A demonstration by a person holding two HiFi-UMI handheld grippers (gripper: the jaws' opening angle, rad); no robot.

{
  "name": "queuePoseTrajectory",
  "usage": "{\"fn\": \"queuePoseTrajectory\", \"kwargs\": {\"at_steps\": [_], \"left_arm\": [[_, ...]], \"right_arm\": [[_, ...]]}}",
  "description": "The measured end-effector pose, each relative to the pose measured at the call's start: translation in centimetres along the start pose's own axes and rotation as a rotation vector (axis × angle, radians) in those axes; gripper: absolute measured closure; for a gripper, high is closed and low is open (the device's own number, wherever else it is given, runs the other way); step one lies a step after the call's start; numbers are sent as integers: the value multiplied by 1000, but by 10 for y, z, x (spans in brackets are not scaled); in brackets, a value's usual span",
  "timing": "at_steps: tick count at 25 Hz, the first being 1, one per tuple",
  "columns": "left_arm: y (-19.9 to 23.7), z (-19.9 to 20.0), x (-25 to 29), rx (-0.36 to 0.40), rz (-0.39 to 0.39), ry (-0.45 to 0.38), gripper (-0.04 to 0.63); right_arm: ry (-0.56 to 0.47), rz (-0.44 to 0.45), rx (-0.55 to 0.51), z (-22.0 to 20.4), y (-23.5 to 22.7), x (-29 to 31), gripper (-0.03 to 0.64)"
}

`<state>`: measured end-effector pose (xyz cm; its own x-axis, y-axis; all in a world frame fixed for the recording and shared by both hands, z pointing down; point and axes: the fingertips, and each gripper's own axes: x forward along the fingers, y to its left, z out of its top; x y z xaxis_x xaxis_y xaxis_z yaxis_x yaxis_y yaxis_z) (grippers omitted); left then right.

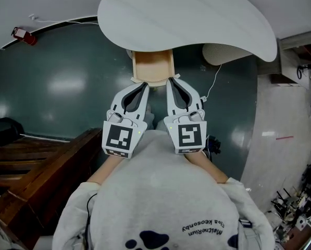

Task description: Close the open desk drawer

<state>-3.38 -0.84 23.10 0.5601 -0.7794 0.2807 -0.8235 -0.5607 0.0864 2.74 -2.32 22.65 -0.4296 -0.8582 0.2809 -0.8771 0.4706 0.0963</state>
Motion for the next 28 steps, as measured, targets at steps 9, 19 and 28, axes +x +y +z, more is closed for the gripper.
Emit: {"fn": "queuePoseTrajectory", "kwargs": {"at_steps": [9,19,28], "left_arm": [[9,-7,11,-12,-11,20,588],[18,-25,26,-14,5,52,588],[21,-51,42,27,-14,88,588]], "right_arm": [[15,-2,-4,-5,-4,13,600],[38,37,-25,-20,-1,32,600],[85,65,-43,-45,5,46,600]]}}
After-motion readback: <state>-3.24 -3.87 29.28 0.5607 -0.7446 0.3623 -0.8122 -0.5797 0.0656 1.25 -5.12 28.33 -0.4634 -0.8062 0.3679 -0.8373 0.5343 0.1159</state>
